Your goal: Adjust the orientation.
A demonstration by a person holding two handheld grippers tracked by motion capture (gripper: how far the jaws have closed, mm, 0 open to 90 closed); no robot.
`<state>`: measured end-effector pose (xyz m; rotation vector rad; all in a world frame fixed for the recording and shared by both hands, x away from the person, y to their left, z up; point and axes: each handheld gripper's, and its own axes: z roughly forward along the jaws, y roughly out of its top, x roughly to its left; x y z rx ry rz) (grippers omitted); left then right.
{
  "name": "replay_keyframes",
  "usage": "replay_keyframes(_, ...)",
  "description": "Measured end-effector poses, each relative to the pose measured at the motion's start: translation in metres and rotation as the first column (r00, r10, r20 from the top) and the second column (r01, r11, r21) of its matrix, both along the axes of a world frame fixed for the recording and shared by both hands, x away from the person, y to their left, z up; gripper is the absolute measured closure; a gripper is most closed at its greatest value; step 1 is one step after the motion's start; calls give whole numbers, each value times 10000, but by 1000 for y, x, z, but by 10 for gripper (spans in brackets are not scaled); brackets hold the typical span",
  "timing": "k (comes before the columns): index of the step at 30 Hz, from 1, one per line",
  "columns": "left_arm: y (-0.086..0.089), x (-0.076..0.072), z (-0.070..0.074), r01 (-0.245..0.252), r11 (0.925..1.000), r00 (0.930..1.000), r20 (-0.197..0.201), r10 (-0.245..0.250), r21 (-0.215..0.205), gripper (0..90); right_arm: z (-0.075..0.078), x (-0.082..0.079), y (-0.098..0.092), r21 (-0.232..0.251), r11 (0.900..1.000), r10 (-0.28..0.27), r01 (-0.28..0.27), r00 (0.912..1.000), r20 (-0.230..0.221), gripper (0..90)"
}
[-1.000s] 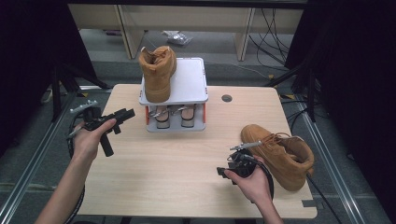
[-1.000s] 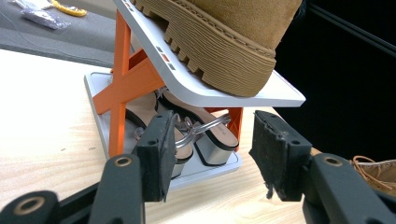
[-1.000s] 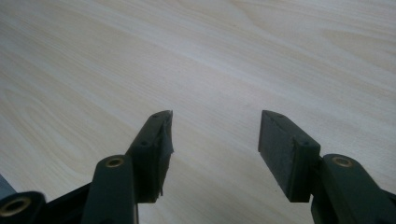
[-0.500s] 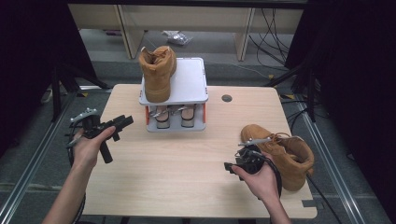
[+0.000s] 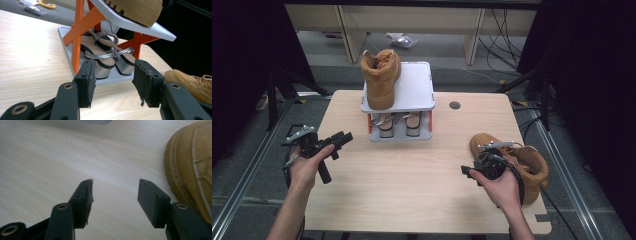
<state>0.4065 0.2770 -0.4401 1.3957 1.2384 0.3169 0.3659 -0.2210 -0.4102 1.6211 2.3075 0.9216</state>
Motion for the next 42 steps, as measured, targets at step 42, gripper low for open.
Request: replay_keyframes(42,-3,0,-8,-58,10000,9997,-240,57,-54,503,50,2,-75,238,9840,-1778,1764,9794,953,498)
